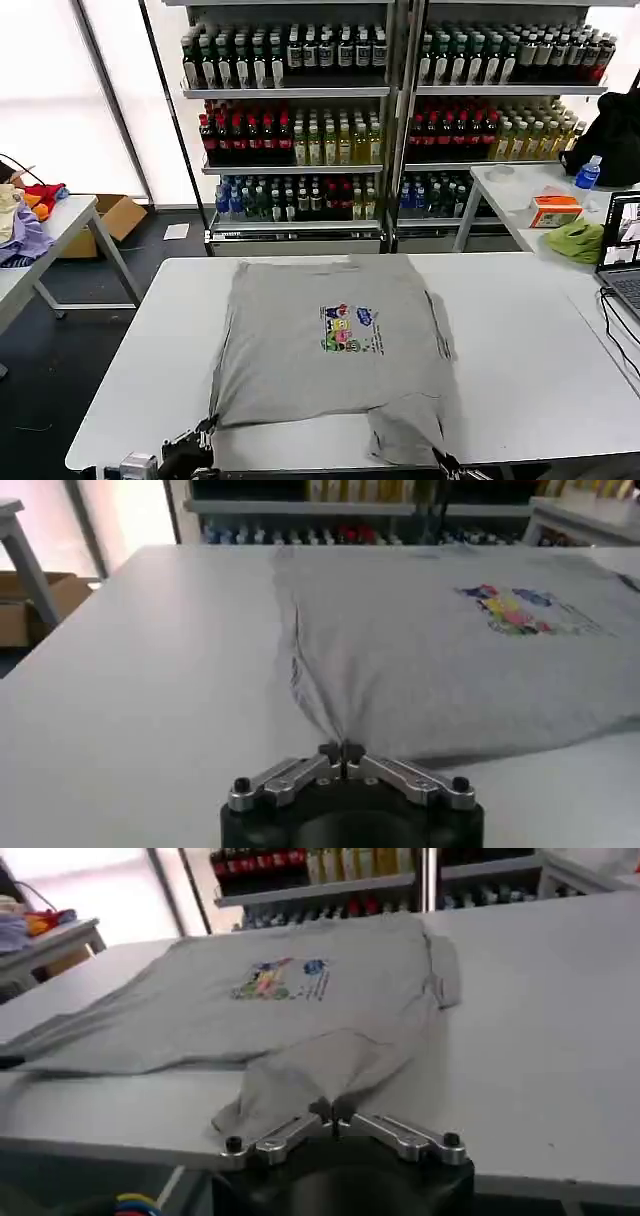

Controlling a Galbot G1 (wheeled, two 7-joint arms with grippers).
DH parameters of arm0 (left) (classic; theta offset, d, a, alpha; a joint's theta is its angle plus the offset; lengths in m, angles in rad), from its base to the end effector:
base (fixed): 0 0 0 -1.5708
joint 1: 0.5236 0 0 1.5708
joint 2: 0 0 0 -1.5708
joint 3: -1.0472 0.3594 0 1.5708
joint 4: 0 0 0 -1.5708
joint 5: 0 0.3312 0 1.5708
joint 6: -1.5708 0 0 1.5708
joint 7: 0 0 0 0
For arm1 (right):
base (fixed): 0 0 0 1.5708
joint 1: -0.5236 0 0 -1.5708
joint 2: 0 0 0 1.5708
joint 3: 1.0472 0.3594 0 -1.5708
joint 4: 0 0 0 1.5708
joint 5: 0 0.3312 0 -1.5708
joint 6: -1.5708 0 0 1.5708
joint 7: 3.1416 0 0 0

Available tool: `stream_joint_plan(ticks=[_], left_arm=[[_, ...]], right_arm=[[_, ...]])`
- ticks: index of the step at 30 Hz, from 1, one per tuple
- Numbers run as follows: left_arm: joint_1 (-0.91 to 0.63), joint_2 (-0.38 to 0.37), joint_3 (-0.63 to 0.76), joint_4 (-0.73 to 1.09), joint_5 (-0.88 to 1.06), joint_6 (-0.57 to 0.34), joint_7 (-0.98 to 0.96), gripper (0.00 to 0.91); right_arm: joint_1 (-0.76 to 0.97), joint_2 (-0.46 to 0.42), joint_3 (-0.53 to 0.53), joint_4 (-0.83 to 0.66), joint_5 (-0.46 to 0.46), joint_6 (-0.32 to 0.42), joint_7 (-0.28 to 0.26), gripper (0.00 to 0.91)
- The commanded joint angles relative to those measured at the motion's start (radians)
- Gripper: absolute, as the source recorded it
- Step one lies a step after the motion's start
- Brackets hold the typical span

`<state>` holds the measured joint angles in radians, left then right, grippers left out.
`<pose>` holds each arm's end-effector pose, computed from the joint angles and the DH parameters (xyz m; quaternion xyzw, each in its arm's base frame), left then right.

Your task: Fold and organize the clothes.

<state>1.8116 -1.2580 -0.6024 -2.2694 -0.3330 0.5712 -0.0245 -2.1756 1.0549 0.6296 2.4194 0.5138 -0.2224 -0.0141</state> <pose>0.0903 0.0640 -0.2711 -0.0619 -0.9462 -0.0008 0.3176 0.0164 -0.0748 -0.2331 0.1609 -0.9477 -0.0517 0.2708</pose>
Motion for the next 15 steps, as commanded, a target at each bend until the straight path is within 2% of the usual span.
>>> stream_joint_plan(ticks=[1,4,8,11,15], left_arm=[[0.169,-0.005,-0.058,-0.105,0.007,0.006,0.006,0.010],[0.155,0.012,-0.074,-0.122,0.001,0.006,0.009,0.010],[0.075,0.060,-0.090,-0.118,-0.048,0.008,0.022,0.010],[-0.070,0.086,-0.104,-0.079,-0.075,0.009,0.041,0.010],[-0.206,0.123,-0.099,-0.003,-0.131,0.009,0.073,0.010]], right_arm=[[-0.129,-0.017,0.027,0.065,-0.010,0.039,-0.032,0.000],[-0.087,-0.016,0.016,0.064,-0.002,0.086,-0.051,0.000],[0.102,-0.006,-0.017,0.039,0.027,0.099,-0.020,0.000],[0.326,-0.004,-0.053,-0.015,0.092,0.092,0.038,0.000],[0.528,-0.021,-0.072,-0.100,0.149,0.072,0.104,0.000]])
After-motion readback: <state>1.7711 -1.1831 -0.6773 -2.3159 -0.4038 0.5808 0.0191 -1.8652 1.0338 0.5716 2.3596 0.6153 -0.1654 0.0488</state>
